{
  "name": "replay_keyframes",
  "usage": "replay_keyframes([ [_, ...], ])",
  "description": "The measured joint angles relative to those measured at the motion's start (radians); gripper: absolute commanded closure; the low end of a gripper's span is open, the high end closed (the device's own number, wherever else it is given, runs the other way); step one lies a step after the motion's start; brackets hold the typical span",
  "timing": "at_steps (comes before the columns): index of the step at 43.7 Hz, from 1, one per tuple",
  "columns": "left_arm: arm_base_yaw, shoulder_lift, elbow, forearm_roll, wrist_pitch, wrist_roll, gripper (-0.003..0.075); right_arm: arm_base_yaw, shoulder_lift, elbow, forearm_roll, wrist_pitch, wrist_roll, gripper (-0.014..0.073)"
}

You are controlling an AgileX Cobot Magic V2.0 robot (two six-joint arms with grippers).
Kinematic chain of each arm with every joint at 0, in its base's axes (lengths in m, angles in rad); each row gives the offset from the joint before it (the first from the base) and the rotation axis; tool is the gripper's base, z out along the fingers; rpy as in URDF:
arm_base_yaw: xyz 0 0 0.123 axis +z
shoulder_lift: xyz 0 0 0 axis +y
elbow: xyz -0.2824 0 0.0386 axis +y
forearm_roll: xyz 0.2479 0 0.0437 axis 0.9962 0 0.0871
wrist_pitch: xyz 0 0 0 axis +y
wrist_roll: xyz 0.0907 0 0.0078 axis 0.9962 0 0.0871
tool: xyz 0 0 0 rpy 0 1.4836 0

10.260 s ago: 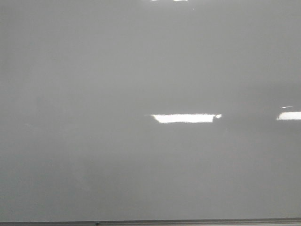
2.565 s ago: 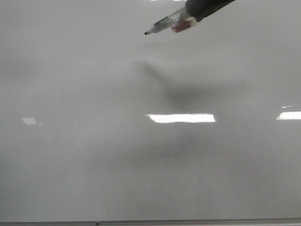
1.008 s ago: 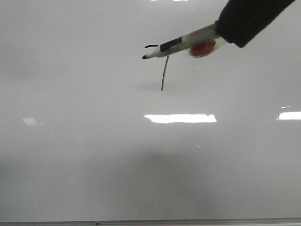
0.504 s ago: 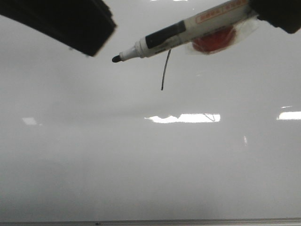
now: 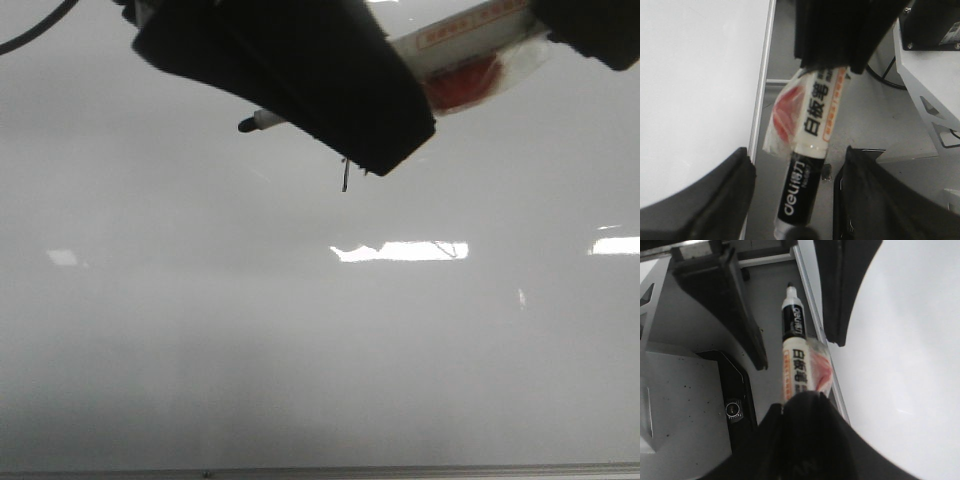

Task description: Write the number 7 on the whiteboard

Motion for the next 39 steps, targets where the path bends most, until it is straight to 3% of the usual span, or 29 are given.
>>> replay_keyframes([
  [9,0.000,0.000,0.000,0.002,0.000,0.000,0.0628,0.000,0.000,0.000,0.000,0.000,-0.001,0.0641],
  [12,0.000,0.000,0.000,0.009,0.004,0.010,0.0665,0.000,0.000,0.000,0.000,0.002,-0.005,0.0585],
  [20,-0.004,0.000,0.000,0.018,0.017,0.027,0.0692,0.000,0.000,0.000,-0.002,0.002,-0.012,0.0182],
  [23,0.001,0.000,-0.004,0.040,0.013,-0.008,0.0692,0.000,0.000,0.000,-0.011,0.004,-0.005,0.0079],
  [26,0.019,-0.002,-0.014,0.114,0.023,-0.096,0.0692,-0.011,-0.007,-0.006,-0.044,0.011,0.033,0.0073],
  [31,0.083,-0.035,-0.036,0.321,0.045,-0.359,0.0692,-0.054,-0.046,-0.009,-0.132,0.042,0.178,0.0096],
  [39,0.267,-0.109,-0.049,0.621,0.107,-0.748,0.0692,-0.124,-0.121,-0.009,-0.224,0.075,0.371,0.0151],
])
